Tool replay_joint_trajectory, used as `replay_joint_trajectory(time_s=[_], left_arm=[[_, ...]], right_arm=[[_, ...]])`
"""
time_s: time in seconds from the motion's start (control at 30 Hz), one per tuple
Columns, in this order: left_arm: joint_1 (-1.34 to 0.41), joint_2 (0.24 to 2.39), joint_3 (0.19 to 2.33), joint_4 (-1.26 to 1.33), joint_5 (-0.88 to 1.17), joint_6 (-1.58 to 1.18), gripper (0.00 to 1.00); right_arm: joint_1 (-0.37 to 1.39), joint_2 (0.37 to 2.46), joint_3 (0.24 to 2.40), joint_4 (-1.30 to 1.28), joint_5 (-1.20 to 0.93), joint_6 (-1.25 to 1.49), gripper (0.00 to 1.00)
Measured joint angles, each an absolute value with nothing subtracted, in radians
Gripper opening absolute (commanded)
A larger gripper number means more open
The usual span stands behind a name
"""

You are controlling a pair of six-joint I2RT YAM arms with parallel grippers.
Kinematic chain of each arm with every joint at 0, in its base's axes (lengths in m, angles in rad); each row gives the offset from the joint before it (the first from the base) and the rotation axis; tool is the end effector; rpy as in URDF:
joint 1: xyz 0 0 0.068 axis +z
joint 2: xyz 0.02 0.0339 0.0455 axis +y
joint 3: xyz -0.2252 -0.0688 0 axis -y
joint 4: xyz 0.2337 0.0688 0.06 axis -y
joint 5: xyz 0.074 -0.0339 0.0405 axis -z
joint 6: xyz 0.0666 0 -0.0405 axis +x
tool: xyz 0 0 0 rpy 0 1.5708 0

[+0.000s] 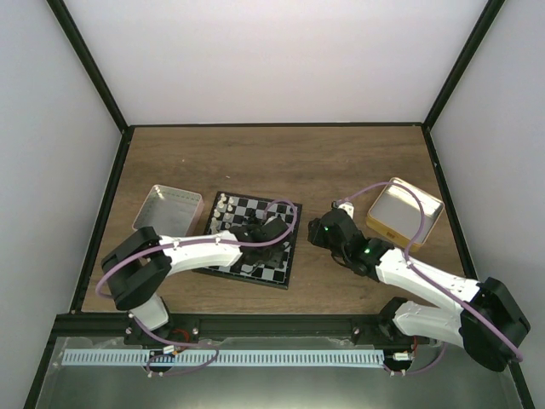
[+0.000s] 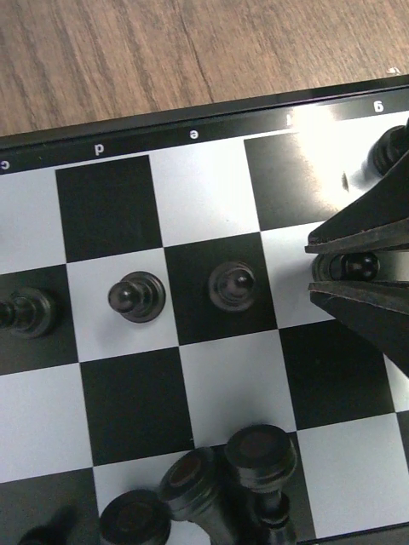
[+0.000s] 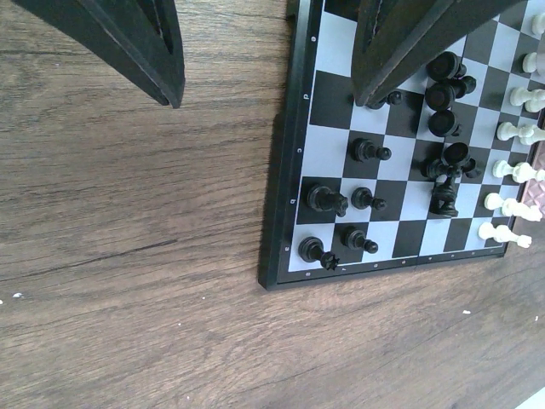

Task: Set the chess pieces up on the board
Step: Place the chess piece on the chessboard.

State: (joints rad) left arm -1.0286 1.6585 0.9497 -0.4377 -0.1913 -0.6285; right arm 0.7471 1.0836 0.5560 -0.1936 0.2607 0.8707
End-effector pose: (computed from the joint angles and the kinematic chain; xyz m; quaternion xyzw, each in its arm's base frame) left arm 0.1727 -0.2621 0.1042 0.1737 0.9577 -0.0914 0.2105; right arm 0.1955 0.1577 0.1553 0.1093 0.8984 0.2139 0.3678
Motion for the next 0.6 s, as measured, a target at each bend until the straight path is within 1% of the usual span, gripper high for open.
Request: replay_joint_trajectory(time_s=[0.07, 0.27, 0.5, 0.6], left_arm=[[-1.029, 1.665, 0.956, -0.436, -0.198, -0.629, 0.11], [-1.029, 1.674, 0.96, -0.435, -0.205, -0.632, 0.17], [-1.029, 1.68, 0.96, -0.445, -0.204, -0.647, 0.26], [-1.029, 1.675, 0.965, -0.461, -0.205, -0.656, 0.32]], right_arm=[[0.747, 1.084, 0.556, -0.194, 0.261, 0.871, 0.55], [0.747, 1.084, 0.556, -0.194, 0.261, 0.872, 0.55], [0.747, 1.083, 0.556, -0.194, 0.261, 0.873, 0.55], [0.747, 1.079, 0.556, -0.194, 0.26, 0.873, 0.55]])
